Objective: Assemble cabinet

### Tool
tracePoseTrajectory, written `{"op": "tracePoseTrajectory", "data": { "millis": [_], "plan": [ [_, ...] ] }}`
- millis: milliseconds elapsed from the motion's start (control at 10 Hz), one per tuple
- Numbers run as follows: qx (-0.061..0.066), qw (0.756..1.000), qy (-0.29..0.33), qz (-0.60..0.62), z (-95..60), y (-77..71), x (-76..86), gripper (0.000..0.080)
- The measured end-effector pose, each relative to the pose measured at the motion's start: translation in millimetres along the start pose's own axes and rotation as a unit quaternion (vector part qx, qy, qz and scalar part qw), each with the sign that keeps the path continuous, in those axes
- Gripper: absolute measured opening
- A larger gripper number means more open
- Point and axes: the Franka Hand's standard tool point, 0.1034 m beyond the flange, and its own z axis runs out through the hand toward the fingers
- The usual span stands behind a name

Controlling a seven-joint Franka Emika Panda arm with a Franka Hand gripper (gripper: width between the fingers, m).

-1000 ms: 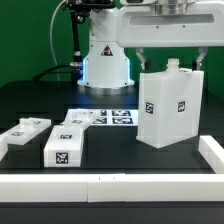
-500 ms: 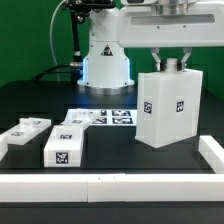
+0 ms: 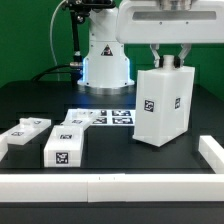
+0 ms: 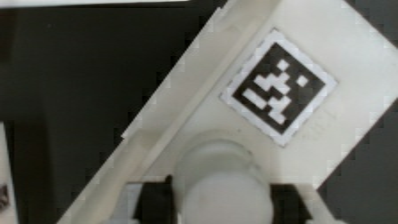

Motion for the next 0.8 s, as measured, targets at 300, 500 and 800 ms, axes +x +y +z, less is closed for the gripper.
{"op": "tracePoseTrajectory", "data": {
  "millis": [300,500,800],
  "plan": [
    [0.003,1.0,-0.01,-0.029,1.0,-1.9,6.6,0.0212],
    [0.01,0.995,-0.013,-0.099,0.4,6.1,13.1,0.0212],
    [0.024,0.96,-0.005,-0.28,-16.7,10.5,49.2,0.0212]
  ]
}}
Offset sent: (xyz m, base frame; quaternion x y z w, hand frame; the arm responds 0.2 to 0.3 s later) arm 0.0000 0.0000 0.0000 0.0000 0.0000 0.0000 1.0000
